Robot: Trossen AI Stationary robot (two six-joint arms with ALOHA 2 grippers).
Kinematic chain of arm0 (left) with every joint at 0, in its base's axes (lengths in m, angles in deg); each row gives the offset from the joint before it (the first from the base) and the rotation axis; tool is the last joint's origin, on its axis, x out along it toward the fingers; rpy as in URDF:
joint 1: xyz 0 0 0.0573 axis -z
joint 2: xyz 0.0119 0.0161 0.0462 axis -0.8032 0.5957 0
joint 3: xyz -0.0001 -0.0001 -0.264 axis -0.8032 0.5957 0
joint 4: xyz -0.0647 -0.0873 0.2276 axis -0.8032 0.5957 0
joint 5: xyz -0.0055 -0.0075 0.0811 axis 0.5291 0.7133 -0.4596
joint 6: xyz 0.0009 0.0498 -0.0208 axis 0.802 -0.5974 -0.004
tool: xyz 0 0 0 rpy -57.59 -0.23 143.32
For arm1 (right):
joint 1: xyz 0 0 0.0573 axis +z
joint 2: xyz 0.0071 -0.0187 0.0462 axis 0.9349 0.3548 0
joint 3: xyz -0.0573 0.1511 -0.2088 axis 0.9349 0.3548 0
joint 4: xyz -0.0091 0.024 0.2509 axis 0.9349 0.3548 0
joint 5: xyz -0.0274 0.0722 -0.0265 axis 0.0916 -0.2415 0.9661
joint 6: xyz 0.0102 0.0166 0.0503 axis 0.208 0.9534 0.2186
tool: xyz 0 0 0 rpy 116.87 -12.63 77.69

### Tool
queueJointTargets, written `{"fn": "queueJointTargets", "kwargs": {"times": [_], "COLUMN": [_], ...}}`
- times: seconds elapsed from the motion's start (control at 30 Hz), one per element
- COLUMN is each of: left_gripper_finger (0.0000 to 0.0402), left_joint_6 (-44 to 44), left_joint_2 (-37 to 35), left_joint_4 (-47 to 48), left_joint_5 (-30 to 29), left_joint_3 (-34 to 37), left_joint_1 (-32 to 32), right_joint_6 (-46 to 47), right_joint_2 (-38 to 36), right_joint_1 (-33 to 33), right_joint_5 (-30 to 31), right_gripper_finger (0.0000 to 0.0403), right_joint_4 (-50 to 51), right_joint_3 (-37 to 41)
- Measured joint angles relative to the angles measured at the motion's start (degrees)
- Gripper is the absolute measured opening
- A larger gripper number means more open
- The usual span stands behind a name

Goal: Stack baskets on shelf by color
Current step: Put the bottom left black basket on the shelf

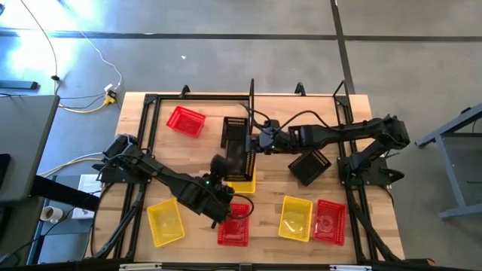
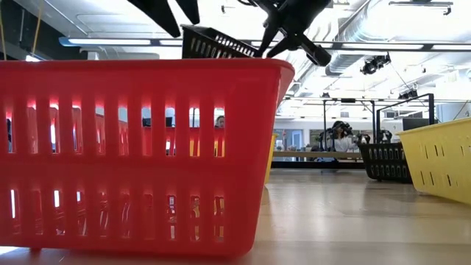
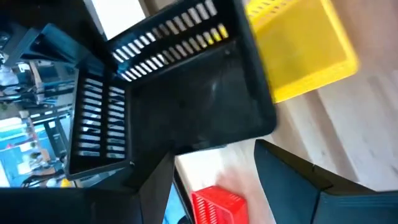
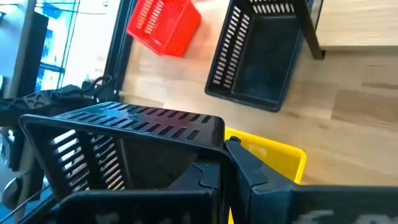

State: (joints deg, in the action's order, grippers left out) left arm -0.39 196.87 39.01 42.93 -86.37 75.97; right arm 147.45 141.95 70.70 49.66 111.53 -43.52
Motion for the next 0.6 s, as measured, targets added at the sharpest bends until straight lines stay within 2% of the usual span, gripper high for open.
{"fn": "queueJointTargets", "kwargs": {"times": [0.2, 0.4, 0.6], "left_gripper_finger": [0.0209, 0.0209, 0.0209], "left_joint_6": [3.0, 4.7, 6.6], "left_joint_2": [-2.2, -6.5, -10.4], "left_joint_4": [0.7, 0.7, 0.4], "left_joint_5": [2.2, 3.4, 3.3], "left_joint_3": [0.0, 0.0, 0.0], "left_joint_1": [-0.1, -0.5, -3.7], "right_joint_6": [-1.7, -3.3, -7.0], "right_joint_2": [-0.8, -4.0, -9.0], "right_joint_1": [0.0, 0.0, -1.0], "right_joint_5": [-3.9, -4.1, -4.0], "right_gripper_finger": [0.0001, 0.0001, 0.0], "right_joint_4": [4.4, 9.7, 12.2], "right_joint_3": [0.0, -0.1, -0.1]}}
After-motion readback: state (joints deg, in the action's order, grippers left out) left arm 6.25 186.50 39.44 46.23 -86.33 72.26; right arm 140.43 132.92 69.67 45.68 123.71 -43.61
